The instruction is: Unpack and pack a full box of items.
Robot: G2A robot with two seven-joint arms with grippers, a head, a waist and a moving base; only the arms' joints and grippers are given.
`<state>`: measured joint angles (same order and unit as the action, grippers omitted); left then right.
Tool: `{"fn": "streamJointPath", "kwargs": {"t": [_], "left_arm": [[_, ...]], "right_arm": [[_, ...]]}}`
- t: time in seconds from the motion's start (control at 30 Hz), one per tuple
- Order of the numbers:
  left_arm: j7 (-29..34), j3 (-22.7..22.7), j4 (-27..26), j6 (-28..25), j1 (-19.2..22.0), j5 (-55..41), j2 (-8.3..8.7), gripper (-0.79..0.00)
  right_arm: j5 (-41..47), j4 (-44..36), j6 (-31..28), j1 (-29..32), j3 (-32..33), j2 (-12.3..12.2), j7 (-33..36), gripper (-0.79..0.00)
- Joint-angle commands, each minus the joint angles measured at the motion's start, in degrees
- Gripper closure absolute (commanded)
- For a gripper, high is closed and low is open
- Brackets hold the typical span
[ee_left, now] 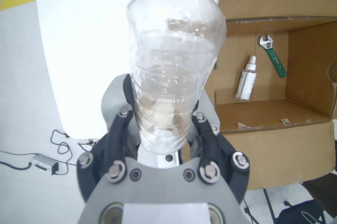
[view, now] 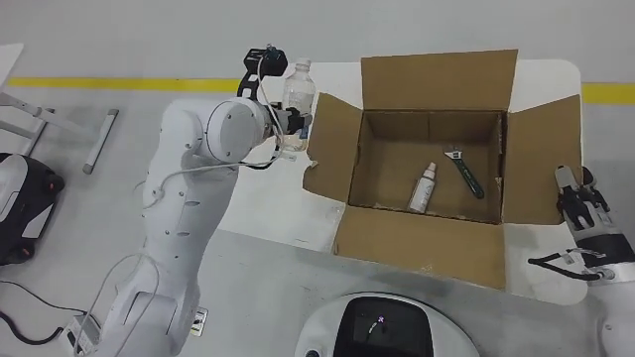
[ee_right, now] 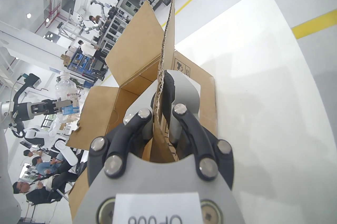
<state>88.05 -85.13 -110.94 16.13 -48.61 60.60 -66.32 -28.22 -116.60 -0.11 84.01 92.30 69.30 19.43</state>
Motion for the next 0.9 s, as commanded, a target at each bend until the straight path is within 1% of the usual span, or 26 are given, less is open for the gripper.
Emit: {"fn": "streamJointPath", "kwargs": {"t": [0.0, 0.47, 0.57, 0.63, 0.7, 0.77, 0.8, 0.87], "left_arm": [[-0.05, -1.43, -0.07, -0.22, -1.02, 0.36, 0.48, 0.000], [-0.05, -1.43, -0.07, -0.22, -1.02, 0.36, 0.48, 0.000], [-2.19, -0.04, 0.38, -2.87, -2.97, 1.64, 0.60, 0.000], [-1.53, 0.24, 0.92, -4.07, -3.66, 4.23, 0.85, 0.000], [-0.29, -0.15, 2.22, -5.11, -4.26, 6.70, 1.15, 0.000], [-0.05, -1.48, 3.53, -6.25, -4.99, 7.82, 1.45, 0.000], [-0.05, -1.89, 4.80, -8.30, -5.90, 9.03, 1.72, 0.000], [-0.05, -2.59, 5.83, -9.88, -6.97, 9.06, 1.96, 0.000]], "right_arm": [[0.01, 0.00, 0.16, -0.04, -0.09, 0.01, -0.10, 0.000], [0.38, 0.06, 0.26, -0.08, -0.26, 0.02, -0.14, 0.000], [0.38, 0.06, 0.26, -0.08, -0.26, 0.02, -0.14, 0.000], [0.38, 0.06, 0.26, -0.08, -0.26, 0.02, -0.14, 0.000], [0.38, 0.06, 0.26, -0.08, -0.26, 0.02, -0.14, 0.000], [0.38, 0.06, 0.26, -0.08, -0.26, 0.02, -0.14, 0.000], [0.38, 0.06, 0.26, -0.08, -0.26, 0.02, -0.14, 0.000], [0.38, 0.06, 0.26, -0.08, -0.26, 0.02, -0.14, 0.000]]}}
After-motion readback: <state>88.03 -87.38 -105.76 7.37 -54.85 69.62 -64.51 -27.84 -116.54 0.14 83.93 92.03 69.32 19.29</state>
